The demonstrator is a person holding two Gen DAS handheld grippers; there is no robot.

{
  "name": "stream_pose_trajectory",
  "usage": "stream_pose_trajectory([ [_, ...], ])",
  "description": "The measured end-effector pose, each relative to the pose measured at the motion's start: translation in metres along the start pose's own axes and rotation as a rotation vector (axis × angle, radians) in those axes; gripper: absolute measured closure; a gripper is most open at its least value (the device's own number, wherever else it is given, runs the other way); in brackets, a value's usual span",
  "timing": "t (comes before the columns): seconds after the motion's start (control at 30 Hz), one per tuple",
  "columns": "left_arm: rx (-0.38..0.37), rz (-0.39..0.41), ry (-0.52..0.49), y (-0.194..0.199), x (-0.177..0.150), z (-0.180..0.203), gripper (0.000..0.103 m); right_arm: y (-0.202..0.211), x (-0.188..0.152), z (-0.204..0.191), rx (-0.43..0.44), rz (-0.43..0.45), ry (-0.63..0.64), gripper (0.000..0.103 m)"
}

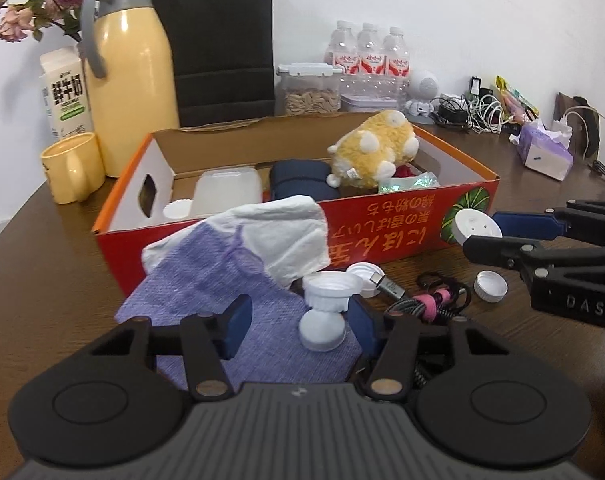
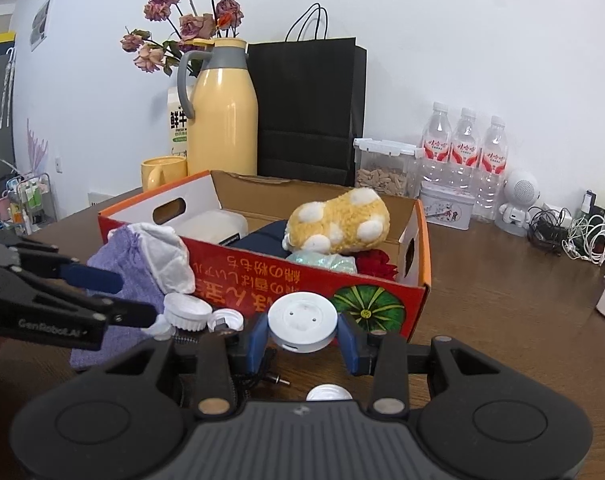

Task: Organize objects
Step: 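Grasp the large white round cap with the right gripper while the left grasps a small white cap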

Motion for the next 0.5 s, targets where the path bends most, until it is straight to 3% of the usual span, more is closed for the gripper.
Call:
stream_pose_trajectory([
  [0.07, -0.002, -0.015, 0.001, -0.006, -0.001, 0.002, 0.049, -0.001, -0.002, 0.001, 0.002, 0.002, -0.004, 0.066],
  [0.27, -0.025, -0.056, 0.004, -0.017, -0.01, 0.006, 0.073, -0.004, -0.007, 0.0, 0.009, 0.001, -0.009, 0.066],
  [0.5, -0.036, -0.032, 0.021, -0.014, -0.015, 0.005, 0.074, -0.004, -0.01, -0.002, 0.014, 0.005, -0.002, 0.066],
])
Point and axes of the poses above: each gripper's, at about its wrist camera, not at the fingertips, and y roughly against the way its jaws point, z to its right, x to its top, the point moved 7 cm from there along -y, roughly the way its jaws point
